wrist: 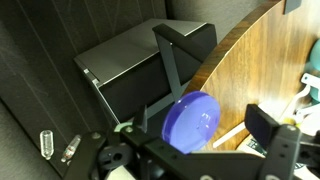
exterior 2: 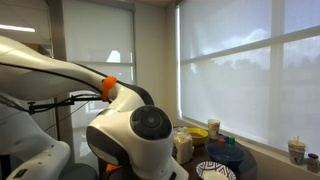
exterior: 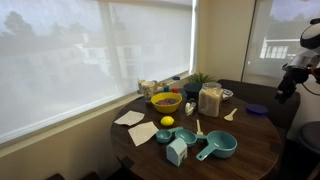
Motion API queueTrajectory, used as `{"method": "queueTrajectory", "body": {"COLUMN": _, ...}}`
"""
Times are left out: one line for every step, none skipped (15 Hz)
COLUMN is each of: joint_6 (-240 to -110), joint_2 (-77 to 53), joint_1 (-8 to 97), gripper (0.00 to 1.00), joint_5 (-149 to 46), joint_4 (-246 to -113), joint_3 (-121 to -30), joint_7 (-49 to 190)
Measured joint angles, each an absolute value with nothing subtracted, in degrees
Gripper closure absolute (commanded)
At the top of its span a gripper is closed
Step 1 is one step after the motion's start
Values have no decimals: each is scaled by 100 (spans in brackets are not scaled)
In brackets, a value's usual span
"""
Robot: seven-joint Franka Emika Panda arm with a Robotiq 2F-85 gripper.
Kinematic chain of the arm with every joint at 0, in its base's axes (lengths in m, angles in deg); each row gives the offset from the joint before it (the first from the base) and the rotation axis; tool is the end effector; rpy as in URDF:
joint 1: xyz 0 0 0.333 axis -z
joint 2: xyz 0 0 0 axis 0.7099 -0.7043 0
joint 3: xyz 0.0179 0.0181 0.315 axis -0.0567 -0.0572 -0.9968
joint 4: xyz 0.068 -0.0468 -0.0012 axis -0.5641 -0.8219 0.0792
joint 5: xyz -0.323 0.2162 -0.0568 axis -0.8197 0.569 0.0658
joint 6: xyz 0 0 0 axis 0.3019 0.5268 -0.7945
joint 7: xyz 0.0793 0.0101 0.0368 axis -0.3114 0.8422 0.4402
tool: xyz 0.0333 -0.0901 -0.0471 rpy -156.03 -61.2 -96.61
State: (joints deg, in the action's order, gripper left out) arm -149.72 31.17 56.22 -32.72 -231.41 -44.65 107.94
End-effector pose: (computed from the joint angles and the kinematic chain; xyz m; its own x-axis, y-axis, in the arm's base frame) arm 0.2852 -0.2656 0.4036 0.9597 -0.2765 0.0502 -0.2104 -0.8253 -0.5241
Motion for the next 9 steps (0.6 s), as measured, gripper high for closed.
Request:
{"method": "queueTrajectory", "body": {"joint_6": -14972, "joint_2": 2985, "joint_1": 5618, "gripper": 0, "joint_5": -3125, "joint_4": -23112, "joint_3": -4396, "joint_7": 10912}}
{"method": "queueTrajectory", "body": {"joint_6": -14972, "joint_2": 2844, "joint_1": 5615, "gripper": 0, "joint_5": -2976, "joint_4": -23079, "joint_3": -4340, "joint_7": 11023}}
{"method": "queueTrajectory", "body": {"joint_6": -14972, "joint_2": 2697, "joint_1": 5610, "gripper": 0, "joint_5": -2812, "joint_4": -23050, "joint_3": -4293, "joint_7": 11134}}
{"method": "queueTrajectory", "body": {"joint_6": -14972, "joint_2": 2555, "joint_1": 5607, "gripper": 0, "joint_5": -2628, "joint_4": -23021, "joint_3": -4263, "joint_7": 11227}}
{"method": "queueTrajectory", "body": {"joint_6": -14972, "joint_2": 2409, "joint_1": 5605, "gripper": 0, "joint_5": -2455, "joint_4": -22985, "joint_3": -4253, "joint_7": 11292}}
{"method": "queueTrajectory", "body": {"joint_6": -14955, "joint_2": 2264, "joint_1": 5599, "gripper": 0, "joint_5": -2286, "joint_4": -22940, "joint_3": -4253, "joint_7": 11357}}
{"method": "queueTrajectory", "body": {"joint_6": -14930, "joint_2": 2122, "joint_1": 5590, "gripper": 0, "joint_5": -2130, "joint_4": -22894, "joint_3": -4258, "joint_7": 11404}}
{"method": "queueTrajectory", "body": {"joint_6": -14898, "joint_2": 1978, "joint_1": 5585, "gripper": 0, "joint_5": -1984, "joint_4": -22842, "joint_3": -4271, "joint_7": 11443}}
{"method": "queueTrajectory", "body": {"joint_6": -14845, "joint_2": 1838, "joint_1": 5585, "gripper": 0, "joint_5": -1841, "joint_4": -22782, "joint_3": -4283, "joint_7": 11481}}
